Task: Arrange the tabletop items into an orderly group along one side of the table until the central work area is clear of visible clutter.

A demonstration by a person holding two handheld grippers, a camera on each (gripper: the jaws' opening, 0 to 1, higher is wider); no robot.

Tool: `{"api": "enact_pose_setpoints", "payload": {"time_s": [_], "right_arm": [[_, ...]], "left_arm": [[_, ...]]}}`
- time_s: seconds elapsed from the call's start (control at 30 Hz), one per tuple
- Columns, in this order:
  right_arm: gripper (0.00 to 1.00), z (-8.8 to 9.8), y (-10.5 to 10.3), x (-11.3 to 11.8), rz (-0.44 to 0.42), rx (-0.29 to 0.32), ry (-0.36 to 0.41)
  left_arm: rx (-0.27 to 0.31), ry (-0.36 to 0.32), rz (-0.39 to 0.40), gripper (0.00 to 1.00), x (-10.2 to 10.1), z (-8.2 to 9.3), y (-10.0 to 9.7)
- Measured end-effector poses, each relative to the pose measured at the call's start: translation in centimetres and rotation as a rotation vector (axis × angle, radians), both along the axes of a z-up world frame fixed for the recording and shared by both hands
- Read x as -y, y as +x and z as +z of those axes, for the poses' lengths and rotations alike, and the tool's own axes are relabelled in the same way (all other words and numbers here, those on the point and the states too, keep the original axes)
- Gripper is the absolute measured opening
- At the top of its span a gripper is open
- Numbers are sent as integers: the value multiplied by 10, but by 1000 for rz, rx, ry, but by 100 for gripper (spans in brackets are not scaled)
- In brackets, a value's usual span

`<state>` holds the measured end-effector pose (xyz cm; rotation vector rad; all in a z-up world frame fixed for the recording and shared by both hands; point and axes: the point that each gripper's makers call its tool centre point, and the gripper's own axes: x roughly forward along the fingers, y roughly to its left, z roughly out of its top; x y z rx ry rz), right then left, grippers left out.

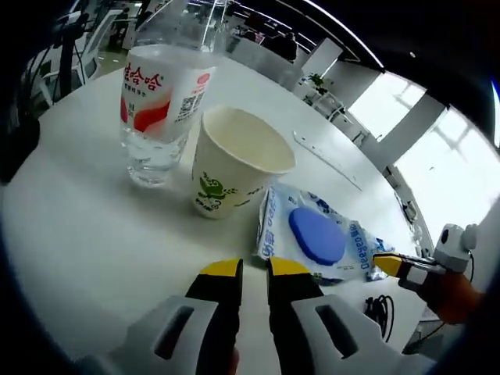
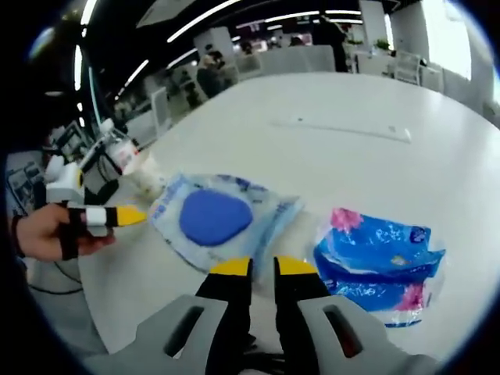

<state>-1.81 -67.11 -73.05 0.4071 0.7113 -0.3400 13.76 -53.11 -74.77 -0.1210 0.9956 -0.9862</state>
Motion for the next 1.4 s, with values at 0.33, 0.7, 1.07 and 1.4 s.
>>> {"api": "enact_pose_setpoints", "payload": {"time_s": [0.33,0.7,1.07,1.4], "right_arm": [[8,5,-30,-3,-3,-1,-36],[12,-3,-86,-6,-8,-53,-52],[19,-22,-120,-20,-9,-108,-29],[22,-30,-127,-22,-20,-134,-32]], "left_arm": [[50,16,-93,9,-22,4,-19],[146,44,-257,10,-50,9,-44],[233,42,-368,13,-72,23,-55],[272,33,-407,15,-82,32,-58]]}}
